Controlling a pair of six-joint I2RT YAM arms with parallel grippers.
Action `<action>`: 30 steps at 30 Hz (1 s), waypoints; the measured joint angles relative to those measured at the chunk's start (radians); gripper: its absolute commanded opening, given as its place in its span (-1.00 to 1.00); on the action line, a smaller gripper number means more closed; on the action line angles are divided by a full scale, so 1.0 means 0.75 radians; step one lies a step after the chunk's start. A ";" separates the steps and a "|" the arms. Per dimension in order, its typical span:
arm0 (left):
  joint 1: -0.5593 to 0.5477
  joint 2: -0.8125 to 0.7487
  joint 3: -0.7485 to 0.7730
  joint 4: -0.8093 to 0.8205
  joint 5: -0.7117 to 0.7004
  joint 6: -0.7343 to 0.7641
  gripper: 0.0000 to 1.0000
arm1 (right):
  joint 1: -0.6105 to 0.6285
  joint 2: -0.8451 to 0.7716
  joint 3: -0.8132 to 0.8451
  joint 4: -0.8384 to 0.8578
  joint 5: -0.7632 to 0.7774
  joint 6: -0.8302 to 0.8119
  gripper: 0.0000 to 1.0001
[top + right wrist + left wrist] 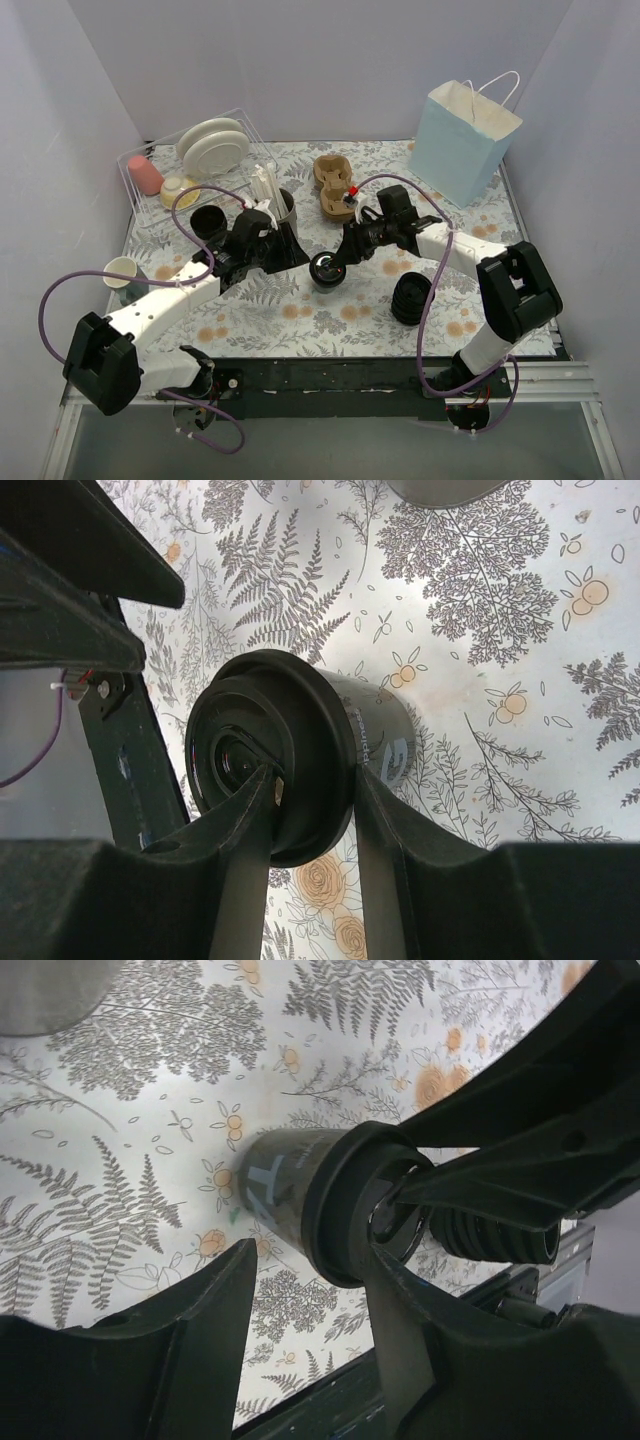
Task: Pack the takeout coffee
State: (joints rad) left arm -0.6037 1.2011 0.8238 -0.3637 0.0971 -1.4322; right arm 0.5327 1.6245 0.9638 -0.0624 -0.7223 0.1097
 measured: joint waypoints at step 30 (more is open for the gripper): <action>0.025 0.066 -0.120 0.212 0.138 0.090 -0.19 | 0.010 0.070 0.030 0.023 -0.105 -0.030 -0.52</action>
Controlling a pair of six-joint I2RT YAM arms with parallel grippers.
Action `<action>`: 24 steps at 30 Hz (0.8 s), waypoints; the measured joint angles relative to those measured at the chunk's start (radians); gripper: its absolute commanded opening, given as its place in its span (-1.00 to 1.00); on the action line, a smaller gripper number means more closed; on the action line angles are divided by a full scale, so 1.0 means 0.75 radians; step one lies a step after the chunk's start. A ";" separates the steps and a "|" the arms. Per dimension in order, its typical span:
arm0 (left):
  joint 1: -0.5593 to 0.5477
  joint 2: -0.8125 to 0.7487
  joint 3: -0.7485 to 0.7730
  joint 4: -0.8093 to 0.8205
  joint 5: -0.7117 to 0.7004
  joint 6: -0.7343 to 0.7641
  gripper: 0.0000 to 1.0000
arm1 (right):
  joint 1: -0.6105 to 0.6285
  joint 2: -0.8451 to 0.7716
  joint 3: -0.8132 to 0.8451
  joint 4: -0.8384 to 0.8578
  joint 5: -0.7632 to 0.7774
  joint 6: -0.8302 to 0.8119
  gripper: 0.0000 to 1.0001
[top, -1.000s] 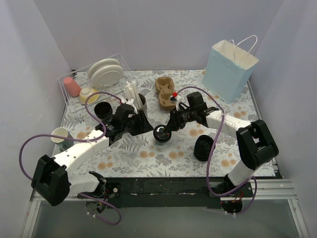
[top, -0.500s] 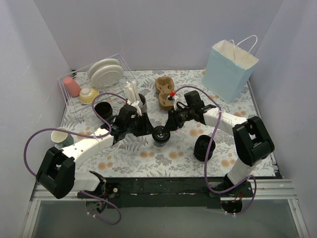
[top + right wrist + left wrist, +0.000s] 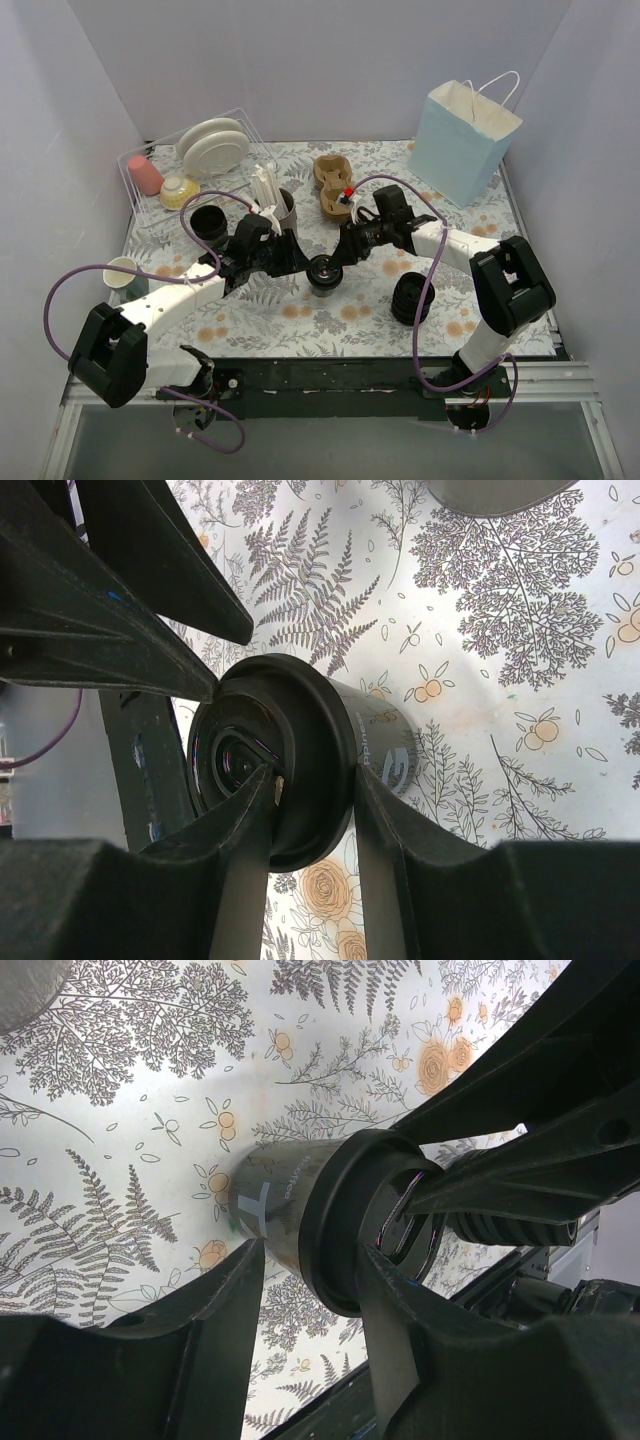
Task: Pack the takeout coffee
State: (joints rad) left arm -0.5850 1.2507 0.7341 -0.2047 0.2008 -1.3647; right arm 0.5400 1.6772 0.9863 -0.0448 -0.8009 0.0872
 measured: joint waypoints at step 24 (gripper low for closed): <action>0.043 0.001 -0.001 -0.001 0.027 0.002 -0.23 | -0.001 -0.003 -0.002 -0.001 -0.004 -0.001 -0.53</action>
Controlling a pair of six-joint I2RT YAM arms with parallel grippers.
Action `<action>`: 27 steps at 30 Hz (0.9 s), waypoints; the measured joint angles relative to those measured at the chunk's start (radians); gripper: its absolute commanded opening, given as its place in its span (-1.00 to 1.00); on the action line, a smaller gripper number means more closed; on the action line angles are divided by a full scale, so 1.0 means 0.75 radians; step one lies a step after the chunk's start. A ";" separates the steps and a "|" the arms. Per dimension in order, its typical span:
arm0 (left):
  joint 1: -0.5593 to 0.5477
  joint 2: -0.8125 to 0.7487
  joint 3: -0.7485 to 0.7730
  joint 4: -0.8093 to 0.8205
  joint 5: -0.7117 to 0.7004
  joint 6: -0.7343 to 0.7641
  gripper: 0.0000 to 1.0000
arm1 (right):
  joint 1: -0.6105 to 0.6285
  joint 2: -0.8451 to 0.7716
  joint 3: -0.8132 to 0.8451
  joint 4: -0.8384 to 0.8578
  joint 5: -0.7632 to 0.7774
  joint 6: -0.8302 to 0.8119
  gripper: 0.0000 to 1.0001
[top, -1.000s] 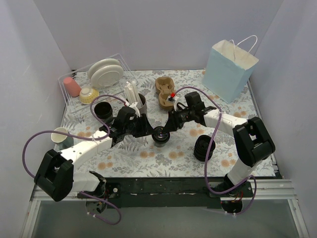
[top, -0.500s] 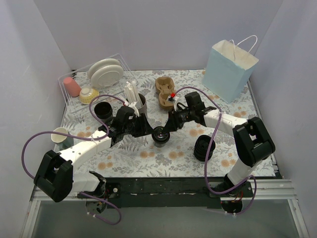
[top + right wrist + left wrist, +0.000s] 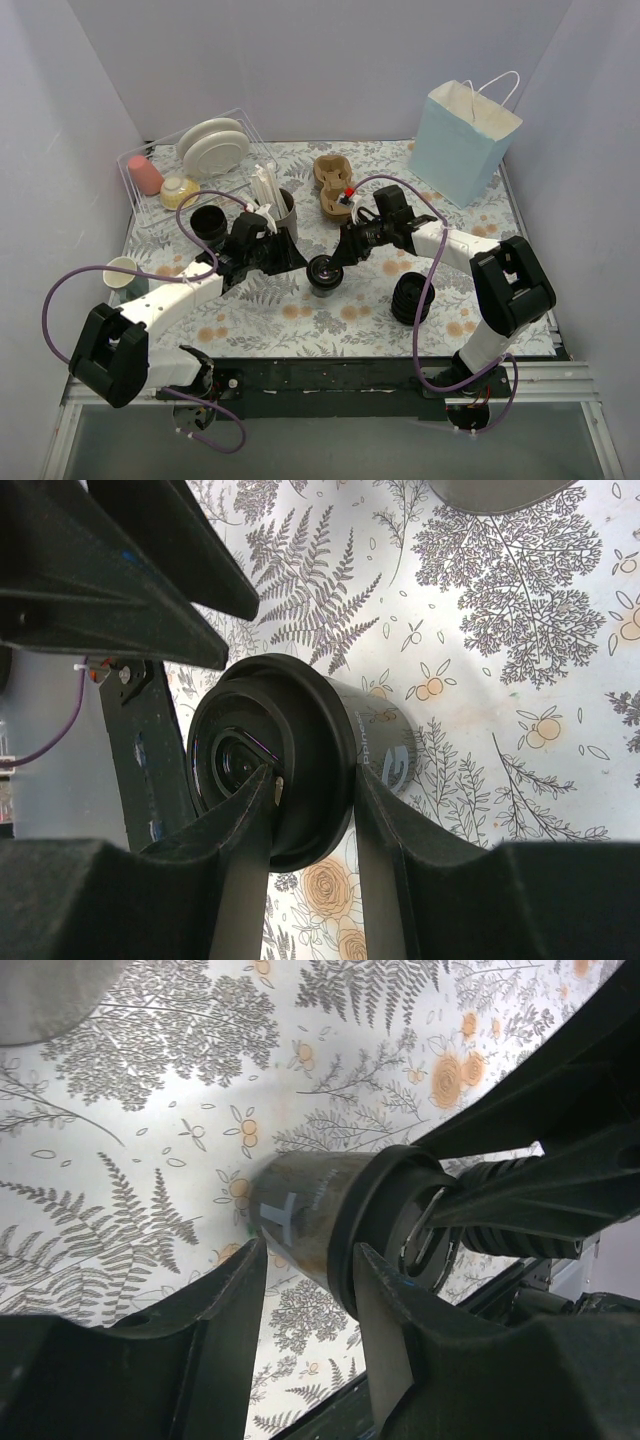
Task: Pack the takeout coffee
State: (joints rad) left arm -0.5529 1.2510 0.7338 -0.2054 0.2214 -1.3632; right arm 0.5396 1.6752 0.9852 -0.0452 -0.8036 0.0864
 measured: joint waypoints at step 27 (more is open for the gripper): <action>0.028 0.056 -0.036 0.112 0.077 -0.014 -0.35 | -0.002 -0.001 -0.008 0.005 -0.006 0.002 -0.53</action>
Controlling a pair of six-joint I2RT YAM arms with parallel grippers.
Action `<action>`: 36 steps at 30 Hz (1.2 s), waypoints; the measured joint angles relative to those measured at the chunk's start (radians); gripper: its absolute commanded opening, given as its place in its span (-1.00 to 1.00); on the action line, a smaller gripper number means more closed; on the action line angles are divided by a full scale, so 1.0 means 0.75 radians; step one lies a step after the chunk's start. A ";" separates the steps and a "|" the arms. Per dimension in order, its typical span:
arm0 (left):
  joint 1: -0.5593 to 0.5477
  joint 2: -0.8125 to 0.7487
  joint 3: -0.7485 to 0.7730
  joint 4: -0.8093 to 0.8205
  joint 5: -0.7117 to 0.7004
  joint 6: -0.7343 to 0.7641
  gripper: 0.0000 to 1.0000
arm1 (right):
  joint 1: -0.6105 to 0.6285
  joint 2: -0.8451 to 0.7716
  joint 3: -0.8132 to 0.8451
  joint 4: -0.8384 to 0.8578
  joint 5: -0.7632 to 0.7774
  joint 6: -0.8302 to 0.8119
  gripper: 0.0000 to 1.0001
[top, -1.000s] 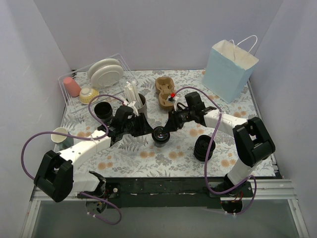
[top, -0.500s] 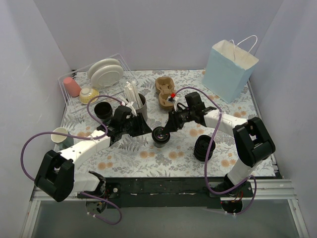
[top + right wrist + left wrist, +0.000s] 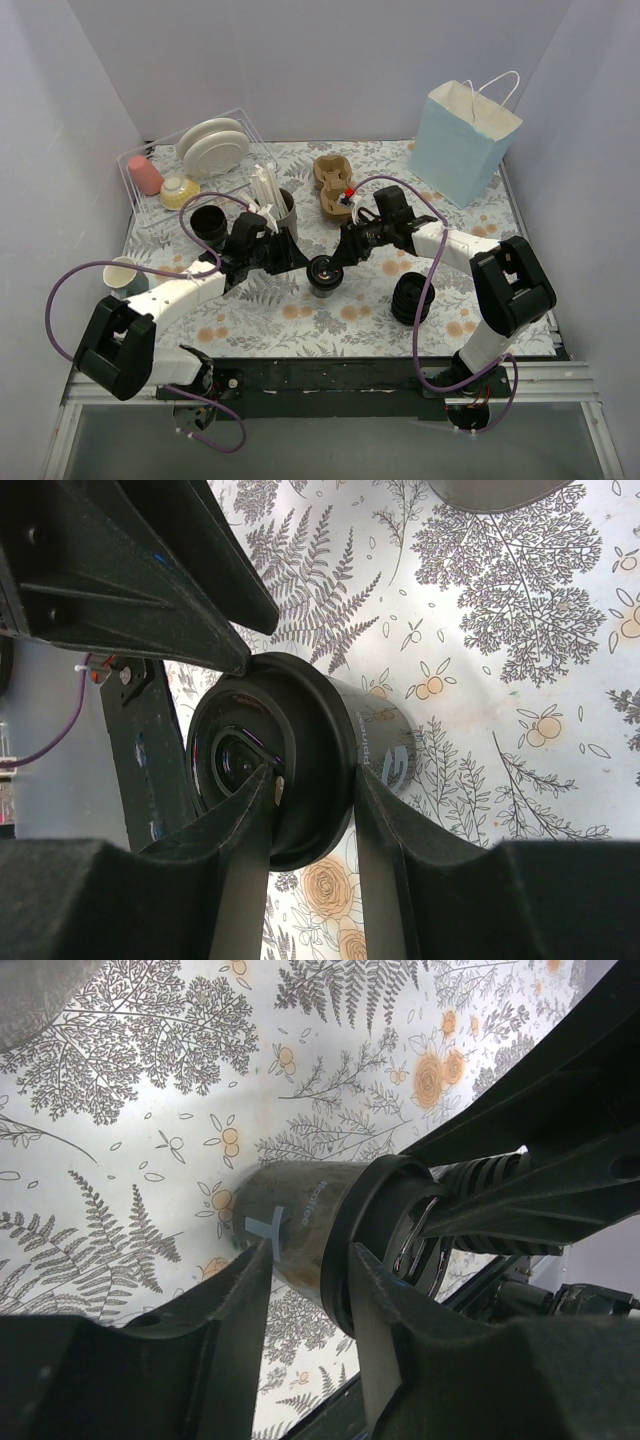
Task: Pack the takeout coffee
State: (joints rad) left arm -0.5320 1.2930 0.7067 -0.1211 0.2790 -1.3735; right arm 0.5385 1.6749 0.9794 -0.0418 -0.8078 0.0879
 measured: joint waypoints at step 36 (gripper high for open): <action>-0.004 -0.001 -0.005 -0.052 -0.112 -0.191 0.19 | -0.005 -0.152 -0.219 0.268 0.141 0.233 -0.61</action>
State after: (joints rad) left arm -0.5350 1.2926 0.7033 -0.1600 0.1951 -1.5166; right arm 0.5350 1.5608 0.8150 0.1589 -0.7017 0.2626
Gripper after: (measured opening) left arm 0.509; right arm 0.413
